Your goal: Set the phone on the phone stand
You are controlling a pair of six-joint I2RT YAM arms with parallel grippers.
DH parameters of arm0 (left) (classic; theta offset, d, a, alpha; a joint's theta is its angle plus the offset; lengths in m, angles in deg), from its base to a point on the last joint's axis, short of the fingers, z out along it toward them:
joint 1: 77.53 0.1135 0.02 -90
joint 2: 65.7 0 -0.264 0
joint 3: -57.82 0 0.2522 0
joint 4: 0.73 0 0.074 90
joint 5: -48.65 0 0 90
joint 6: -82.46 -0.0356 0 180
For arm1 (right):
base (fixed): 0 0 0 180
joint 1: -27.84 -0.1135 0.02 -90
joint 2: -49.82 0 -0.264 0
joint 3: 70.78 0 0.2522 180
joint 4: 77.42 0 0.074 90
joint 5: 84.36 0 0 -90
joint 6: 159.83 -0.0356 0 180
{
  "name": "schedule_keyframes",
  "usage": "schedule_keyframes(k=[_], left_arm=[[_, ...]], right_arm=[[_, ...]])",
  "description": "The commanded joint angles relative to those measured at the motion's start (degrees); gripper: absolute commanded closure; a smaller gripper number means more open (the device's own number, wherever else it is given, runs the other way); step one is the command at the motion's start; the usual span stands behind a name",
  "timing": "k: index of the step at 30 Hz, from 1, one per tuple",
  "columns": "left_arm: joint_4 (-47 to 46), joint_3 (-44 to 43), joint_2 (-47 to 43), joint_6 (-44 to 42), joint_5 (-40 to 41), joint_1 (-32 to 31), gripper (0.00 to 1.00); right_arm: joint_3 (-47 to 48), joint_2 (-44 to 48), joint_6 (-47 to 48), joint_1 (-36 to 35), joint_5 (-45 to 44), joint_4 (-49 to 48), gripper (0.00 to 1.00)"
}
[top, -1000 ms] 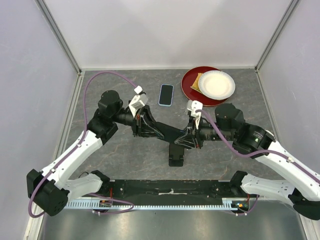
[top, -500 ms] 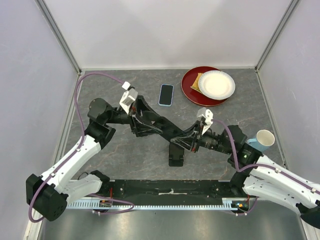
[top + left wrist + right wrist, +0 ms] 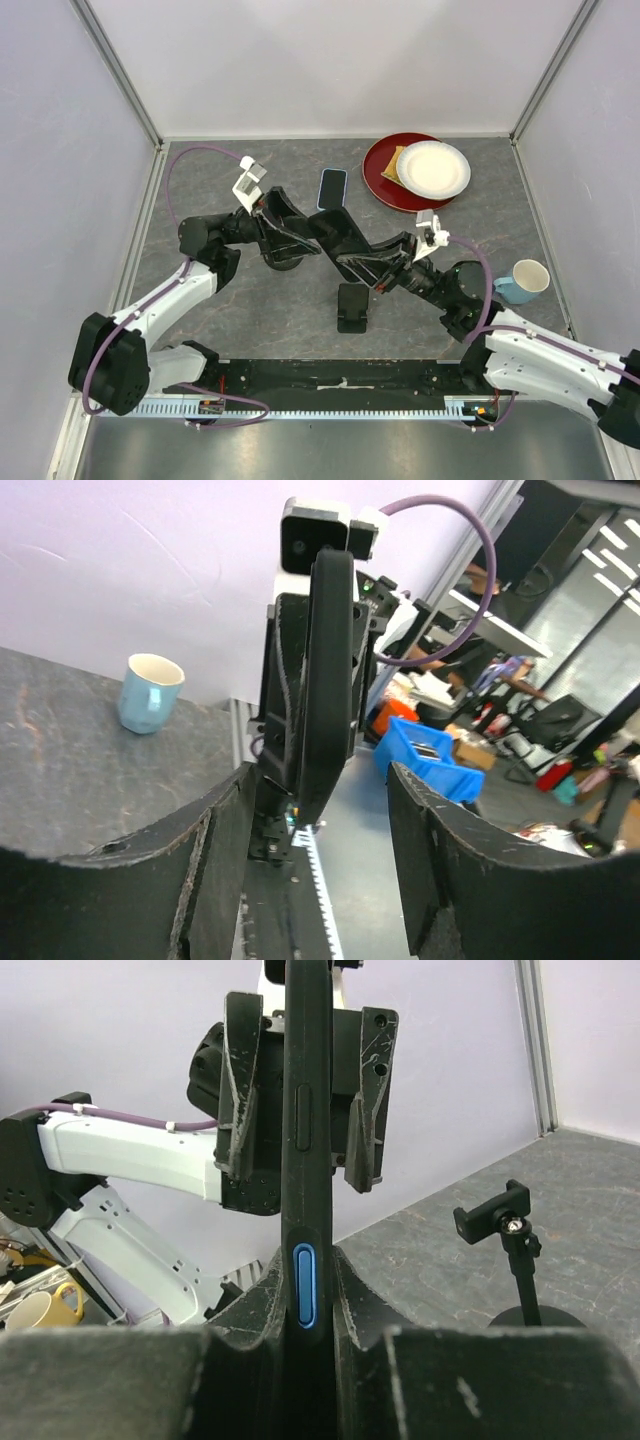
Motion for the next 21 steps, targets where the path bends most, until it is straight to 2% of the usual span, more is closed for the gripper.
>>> schedule_keyframes(k=[1,6,10,13,15,16,17,21], left_arm=[[-25.81,0.61,1.45,13.52,1.71,0.38,0.37],[-26.87,1.92,-0.13,13.09,3.82,1.6,0.38],[-27.31,2.36,-0.49,13.88,5.15,2.23,0.55],[-27.31,2.19,-1.01,13.79,4.88,2.31,0.62],[-27.31,2.28,-1.19,13.79,4.88,2.31,0.6],[-27.31,2.19,-1.28,13.96,4.88,2.31,0.53],[-27.31,2.1,-1.37,14.05,4.62,2.31,0.5],[-27.31,1.93,-1.54,14.4,4.27,2.14,0.46]], right_arm=[[-0.08,-2.51,-0.36,-3.44,-4.12,-15.28,1.0],[1.42,-5.15,4.65,-8.28,-9.29,-13.8,1.0],[0.45,-5.07,7.03,-11.18,-14.04,-15.55,1.0],[-0.43,-5.68,6.86,-11.71,-15.98,-17.31,1.0],[-0.51,-6.82,6.94,-11.8,-15.99,-18.01,1.0],[-0.78,-7.08,7.03,-11.98,-16.16,-18.97,1.0],[-0.87,-7.7,7.03,-12.07,-16.07,-19.51,1.0],[-0.95,-8.67,7.21,-12.16,-16.95,-20.56,1.0]])
